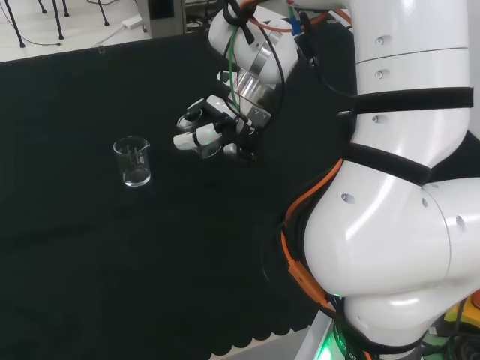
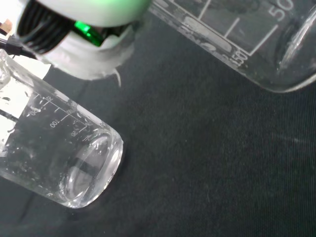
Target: Place the beaker back on the table.
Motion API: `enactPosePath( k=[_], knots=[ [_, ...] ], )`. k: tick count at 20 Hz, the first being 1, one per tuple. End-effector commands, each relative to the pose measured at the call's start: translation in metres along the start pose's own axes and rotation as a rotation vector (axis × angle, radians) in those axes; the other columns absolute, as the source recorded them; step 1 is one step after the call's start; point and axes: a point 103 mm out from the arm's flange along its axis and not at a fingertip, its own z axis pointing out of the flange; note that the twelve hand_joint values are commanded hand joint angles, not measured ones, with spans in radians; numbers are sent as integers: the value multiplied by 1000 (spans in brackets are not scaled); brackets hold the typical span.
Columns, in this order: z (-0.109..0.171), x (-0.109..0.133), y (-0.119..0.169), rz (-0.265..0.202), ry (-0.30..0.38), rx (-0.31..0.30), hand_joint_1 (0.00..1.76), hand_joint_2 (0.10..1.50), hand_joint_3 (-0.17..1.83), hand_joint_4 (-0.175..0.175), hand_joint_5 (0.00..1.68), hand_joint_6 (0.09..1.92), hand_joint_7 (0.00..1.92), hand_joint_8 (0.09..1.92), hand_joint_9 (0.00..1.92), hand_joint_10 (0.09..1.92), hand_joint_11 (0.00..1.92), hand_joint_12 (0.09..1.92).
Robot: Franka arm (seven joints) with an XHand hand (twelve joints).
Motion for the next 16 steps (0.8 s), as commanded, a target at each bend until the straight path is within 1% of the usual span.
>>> enactPosePath(
  k=[1, 3, 5, 7, 8, 9, 11, 16],
  knots=[
    [-3, -1, -2, 0, 23, 4, 1060, 748, 651, 175, 1066, 1010, 540, 540, 413, 622, 0, 961],
    [-4, -2, -2, 2, 23, 5, 1049, 802, 560, 175, 1042, 1011, 501, 534, 366, 642, 0, 906],
    [-4, -3, -2, 4, 25, 8, 1039, 850, 482, 175, 1020, 1019, 482, 533, 347, 657, 0, 891],
    [-5, -4, -2, 4, 26, 9, 998, 697, 674, 85, 919, 965, 474, 525, 343, 654, 0, 885],
    [-6, -4, -2, 3, 24, 6, 989, 633, 768, 57, 881, 950, 472, 522, 342, 653, 0, 884],
    [-6, -4, -3, 1, 24, 5, 985, 595, 826, 41, 852, 939, 470, 521, 342, 653, 0, 884],
    [-7, -4, -3, -1, 25, 1, 982, 558, 872, 30, 810, 923, 465, 519, 341, 653, 0, 884],
    [-8, -3, -4, -1, 29, 9, 977, 529, 881, 27, 754, 899, 448, 513, 338, 653, 0, 884]
  ],
)
